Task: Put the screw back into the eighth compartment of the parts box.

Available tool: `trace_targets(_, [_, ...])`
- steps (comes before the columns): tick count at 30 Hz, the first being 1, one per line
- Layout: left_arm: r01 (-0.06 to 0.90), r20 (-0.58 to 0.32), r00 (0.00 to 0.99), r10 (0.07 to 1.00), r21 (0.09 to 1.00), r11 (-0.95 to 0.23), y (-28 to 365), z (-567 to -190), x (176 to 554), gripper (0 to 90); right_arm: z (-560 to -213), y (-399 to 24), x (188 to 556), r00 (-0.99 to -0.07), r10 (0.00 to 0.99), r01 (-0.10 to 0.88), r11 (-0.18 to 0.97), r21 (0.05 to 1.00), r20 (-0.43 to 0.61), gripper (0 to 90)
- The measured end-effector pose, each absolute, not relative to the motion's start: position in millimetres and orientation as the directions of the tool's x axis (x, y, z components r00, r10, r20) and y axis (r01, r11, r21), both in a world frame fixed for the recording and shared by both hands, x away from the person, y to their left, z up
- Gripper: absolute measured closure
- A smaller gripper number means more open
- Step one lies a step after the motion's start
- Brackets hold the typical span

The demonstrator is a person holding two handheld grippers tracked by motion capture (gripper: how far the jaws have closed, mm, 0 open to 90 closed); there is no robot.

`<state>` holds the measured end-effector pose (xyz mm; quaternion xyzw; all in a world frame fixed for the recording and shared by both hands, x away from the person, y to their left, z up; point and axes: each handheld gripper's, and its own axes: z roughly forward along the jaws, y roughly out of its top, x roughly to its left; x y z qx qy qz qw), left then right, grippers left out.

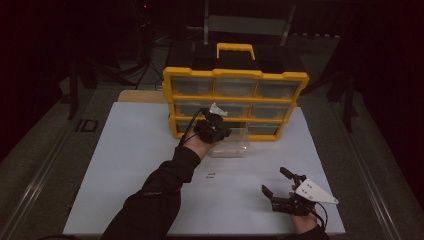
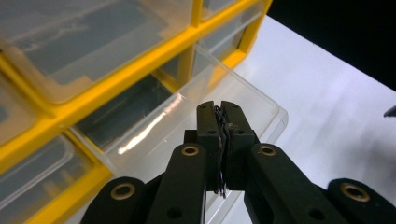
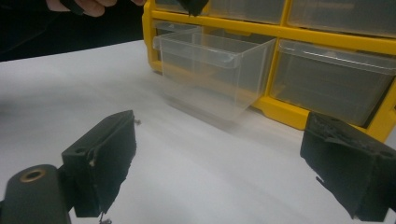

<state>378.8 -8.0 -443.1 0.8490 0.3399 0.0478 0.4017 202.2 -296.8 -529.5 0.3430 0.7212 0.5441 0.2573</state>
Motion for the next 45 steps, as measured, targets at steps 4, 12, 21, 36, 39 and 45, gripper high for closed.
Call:
trace_targets(4, [0.544, -0.198, 0.77, 0.606, 0.701, -0.462, -10.5, -449.1, 381.5, 87.3, -529.5, -296.9, 202.1, -0.632, 0.775, 0.214, 0.172, 0.962, 0.002, 10.8])
trace_targets(12, [0.561, -0.213, 0.774, 0.596, 0.666, -0.492, -15.0, -458.5, 386.9, 87.2, -529.7, -297.0, 202.3, -0.634, 0.773, 0.214, 0.171, 0.962, 0.003, 10.8])
trace_targets(21, [0.561, -0.194, 0.779, 0.596, 0.639, -0.526, -21.5, -466.7, 390.2, 87.1, -529.9, -297.3, 202.5, -0.633, 0.774, 0.216, 0.172, 0.961, 0.004, 10.7])
trace_targets(36, [0.577, -0.223, 0.769, 0.599, 0.648, -0.498, -19.9, -458.2, 392.2, 43.3, -529.8, -297.8, 202.5, -0.633, 0.774, 0.217, 0.174, 0.961, 0.003, 10.8])
trace_targets(39, [0.568, -0.221, 0.777, 0.59, 0.65, -0.504, -19.7, -454.4, 390.6, 27.5, -529.7, -297.6, 202.4, -0.633, 0.774, 0.216, 0.174, 0.961, 0.002, 10.7])
trace_targets(45, [0.538, -0.211, 0.804, 0.556, 0.657, -0.528, -19.1, -447.4, 385.2, 7.1, -529.6, -297.5, 202.4, -0.633, 0.774, 0.216, 0.174, 0.961, 0.002, 10.8])
